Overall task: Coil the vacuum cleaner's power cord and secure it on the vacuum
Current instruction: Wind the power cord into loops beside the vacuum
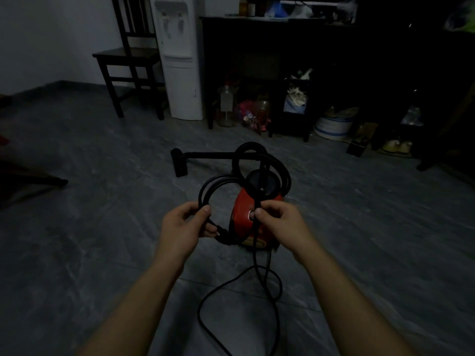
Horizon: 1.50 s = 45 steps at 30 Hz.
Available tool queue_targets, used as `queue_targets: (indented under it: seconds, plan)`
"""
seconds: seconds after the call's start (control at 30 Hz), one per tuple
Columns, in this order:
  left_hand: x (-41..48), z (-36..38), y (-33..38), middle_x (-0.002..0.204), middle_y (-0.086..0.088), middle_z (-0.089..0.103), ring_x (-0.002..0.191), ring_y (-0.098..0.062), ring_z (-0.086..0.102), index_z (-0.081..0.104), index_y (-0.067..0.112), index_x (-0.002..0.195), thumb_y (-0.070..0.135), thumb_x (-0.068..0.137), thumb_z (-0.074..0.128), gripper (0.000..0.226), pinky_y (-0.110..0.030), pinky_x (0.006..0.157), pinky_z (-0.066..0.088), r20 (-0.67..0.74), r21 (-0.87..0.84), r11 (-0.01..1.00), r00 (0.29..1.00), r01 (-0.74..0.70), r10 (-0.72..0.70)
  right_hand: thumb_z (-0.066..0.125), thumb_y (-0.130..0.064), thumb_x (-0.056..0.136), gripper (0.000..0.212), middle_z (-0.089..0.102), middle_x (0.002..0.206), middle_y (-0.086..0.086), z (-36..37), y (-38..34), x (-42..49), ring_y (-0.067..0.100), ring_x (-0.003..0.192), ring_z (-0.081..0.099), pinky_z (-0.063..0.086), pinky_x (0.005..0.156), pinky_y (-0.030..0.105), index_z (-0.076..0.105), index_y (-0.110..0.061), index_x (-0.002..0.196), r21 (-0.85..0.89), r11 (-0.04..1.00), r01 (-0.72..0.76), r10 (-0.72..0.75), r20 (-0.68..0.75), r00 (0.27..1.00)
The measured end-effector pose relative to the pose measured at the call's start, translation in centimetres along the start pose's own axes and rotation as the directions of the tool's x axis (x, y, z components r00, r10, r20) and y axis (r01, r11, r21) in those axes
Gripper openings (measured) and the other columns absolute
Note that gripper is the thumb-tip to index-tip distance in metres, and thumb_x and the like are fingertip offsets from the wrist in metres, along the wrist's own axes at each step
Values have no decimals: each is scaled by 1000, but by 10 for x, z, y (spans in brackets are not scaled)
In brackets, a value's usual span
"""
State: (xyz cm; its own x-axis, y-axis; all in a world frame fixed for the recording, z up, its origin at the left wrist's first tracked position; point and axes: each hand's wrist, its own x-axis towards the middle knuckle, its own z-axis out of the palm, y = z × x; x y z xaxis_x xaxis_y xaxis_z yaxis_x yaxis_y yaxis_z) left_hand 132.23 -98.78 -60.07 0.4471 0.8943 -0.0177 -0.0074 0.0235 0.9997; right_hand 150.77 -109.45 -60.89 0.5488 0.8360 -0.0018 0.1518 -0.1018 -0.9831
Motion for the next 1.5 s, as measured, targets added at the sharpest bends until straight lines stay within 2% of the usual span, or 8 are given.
queue_targets:
  seconds: [0.2,0.3,0.43,0.6,0.8,1.03,1.27,1.5]
  plan:
    - [2,-4,-2,77,-13,69,54,-20,68,70,10,92,10,91,66,4,-31,55,60,57,244,966,996,-83,71,63,-11,94,12,75,98,8,-6,4,4,20,95,70,56,79,24,74,-9,100,-127,990,63,-69,-47,997]
    - [5,-11,-16,87,-5,71,55,-14,69,71,15,94,17,90,69,6,-40,61,61,91,495,858,990,-141,110,64,-13,93,12,75,96,-2,-8,5,3,11,94,69,53,81,22,75,-16,97,-209,975,79,-91,-50,995]
    - [6,-20,-23,109,0,66,67,-10,66,68,17,118,36,84,73,39,-32,72,56,83,715,674,979,-188,185,66,-15,92,14,74,98,-8,-7,5,2,5,93,68,50,79,18,76,-20,100,-323,940,111,-121,-13,993]
    - [-1,-17,-9,111,7,53,70,-1,61,60,29,128,44,82,74,51,-29,72,55,117,735,610,942,-295,315,65,-14,92,17,75,95,-6,1,4,-3,5,85,68,46,67,6,76,-19,104,-423,896,135,-118,67,991]
    - [-8,-13,-6,100,15,48,79,-3,57,61,34,125,43,85,70,42,-26,73,53,313,745,511,901,-429,300,65,-18,91,17,71,87,-15,11,2,-6,4,85,66,53,77,22,76,-25,101,-526,818,233,-137,216,967]
    - [-5,-12,-2,82,11,52,74,-2,55,74,34,103,37,83,73,20,-9,64,39,316,634,615,883,-468,346,67,-19,91,16,75,87,-13,8,3,-4,1,80,69,52,70,15,77,-27,101,-464,857,223,-154,183,971]
    - [-1,-12,-6,53,2,54,50,-7,52,69,31,85,26,85,74,7,-17,48,38,347,615,674,908,-410,237,68,-17,90,15,76,85,-6,8,4,-4,11,75,71,55,67,18,78,-21,100,-431,881,194,-130,174,976]
    - [0,-10,-9,57,-6,54,51,-18,52,68,28,83,24,88,70,7,-32,52,45,275,544,732,912,-410,306,71,-26,88,9,73,90,-12,5,4,4,0,86,66,46,70,10,76,-23,95,-317,937,143,-129,65,989]
